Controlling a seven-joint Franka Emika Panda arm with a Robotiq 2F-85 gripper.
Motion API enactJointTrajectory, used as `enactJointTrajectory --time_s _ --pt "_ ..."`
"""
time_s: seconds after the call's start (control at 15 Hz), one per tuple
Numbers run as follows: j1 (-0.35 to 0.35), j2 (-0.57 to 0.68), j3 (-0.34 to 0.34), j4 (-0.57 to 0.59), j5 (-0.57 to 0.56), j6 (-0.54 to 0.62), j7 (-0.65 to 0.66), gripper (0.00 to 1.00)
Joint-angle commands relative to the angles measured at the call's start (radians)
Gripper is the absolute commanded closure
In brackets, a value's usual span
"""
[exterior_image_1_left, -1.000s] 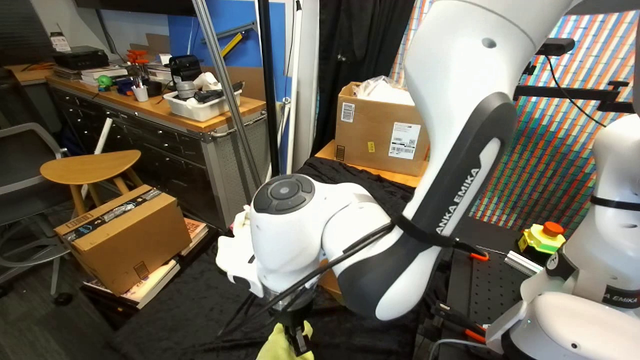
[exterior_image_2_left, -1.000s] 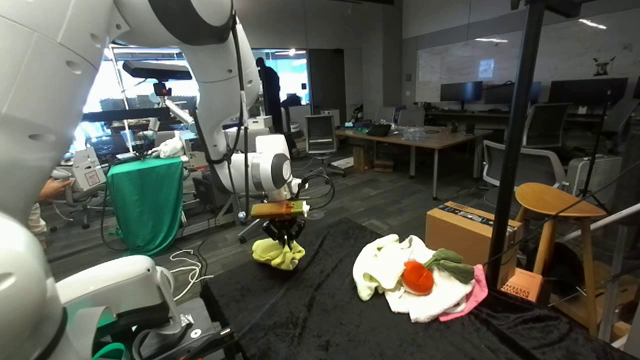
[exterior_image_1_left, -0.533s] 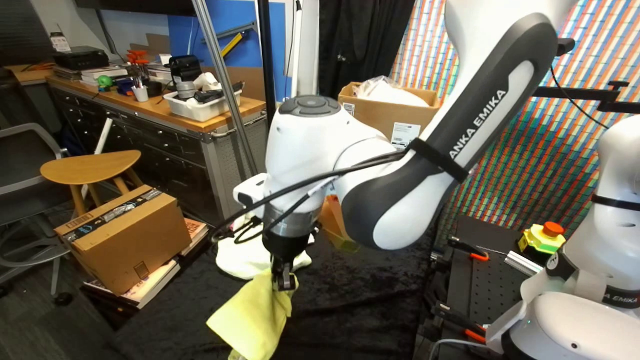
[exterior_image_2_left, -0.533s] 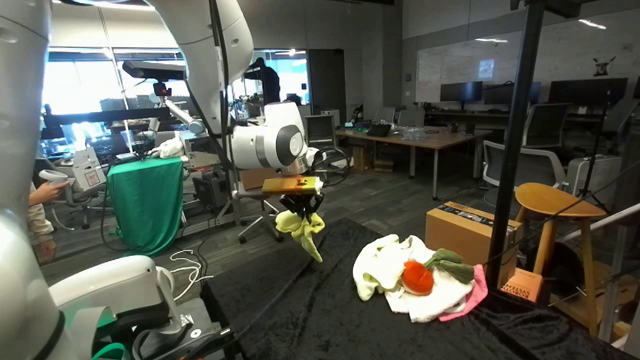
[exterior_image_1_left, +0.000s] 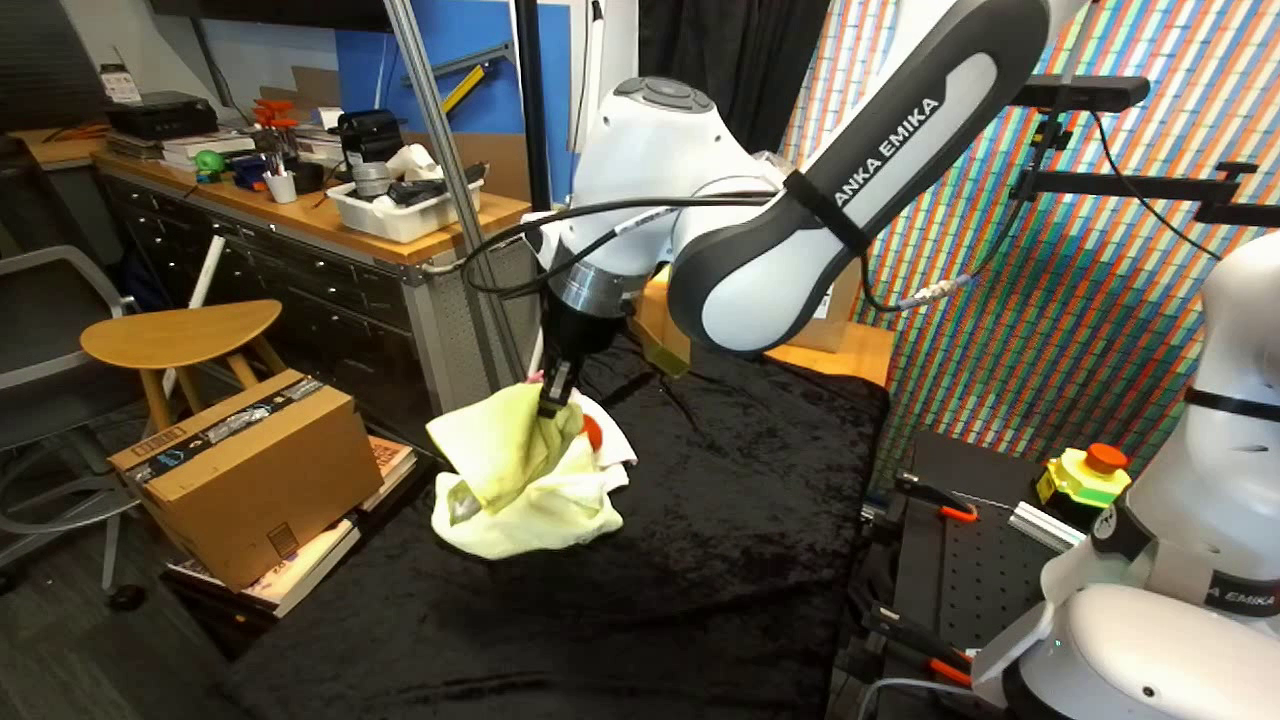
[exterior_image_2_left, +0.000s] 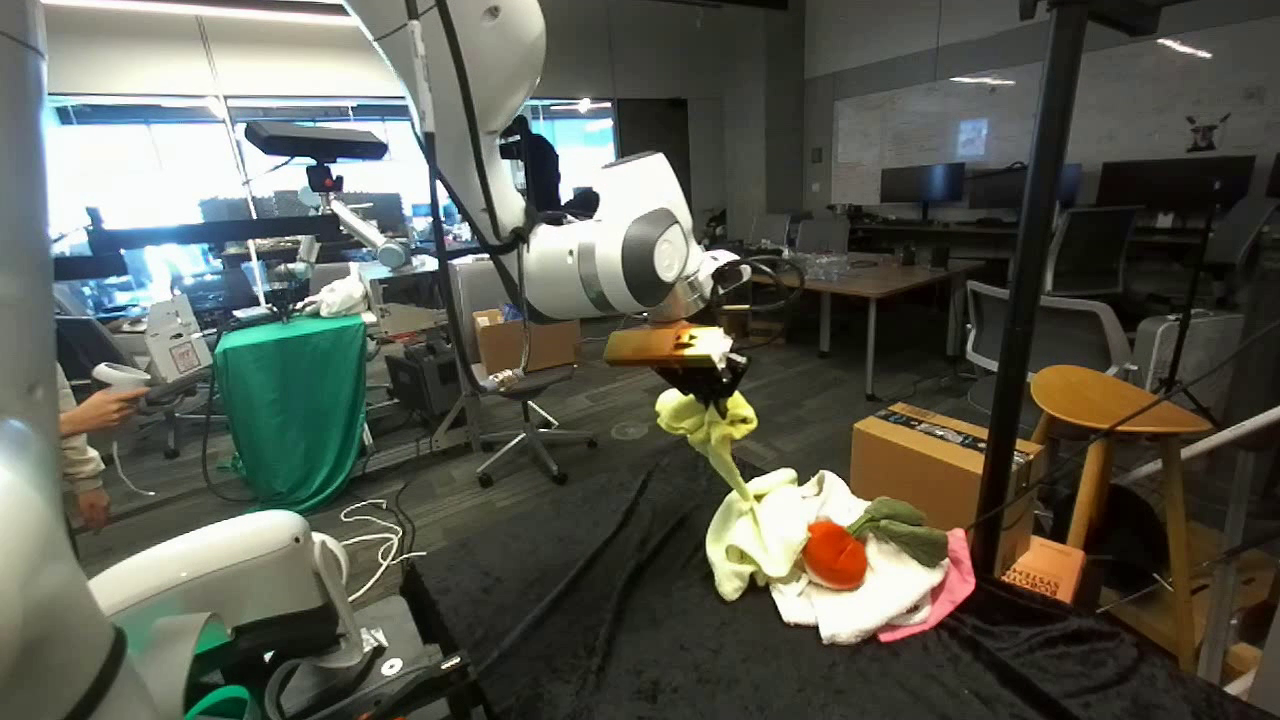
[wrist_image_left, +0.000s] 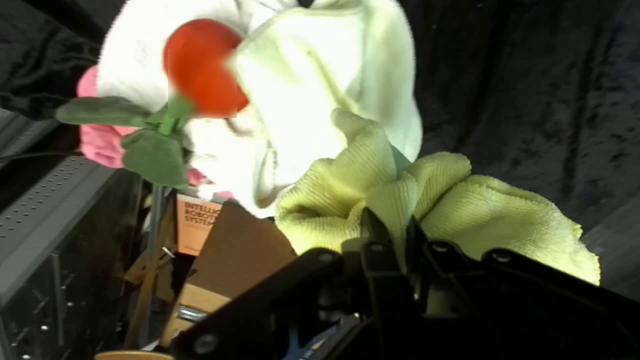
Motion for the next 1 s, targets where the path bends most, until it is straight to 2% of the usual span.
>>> enactJointTrajectory --time_s 0.0,0.13,0.47,0.93 --pt "0.025 0.024 -0.108 0.060 -0.108 0.027 0.149 0.94" --pt "0.037 0.053 -0.155 0.097 -0.166 0.011 0.218 0.94" --pt "0.074 0.133 -0.211 0.156 -0.246 -0.006 0.332 0.94" --pt "0.117 0.228 -0.243 0.205 -0.256 -0.019 0.386 0.95"
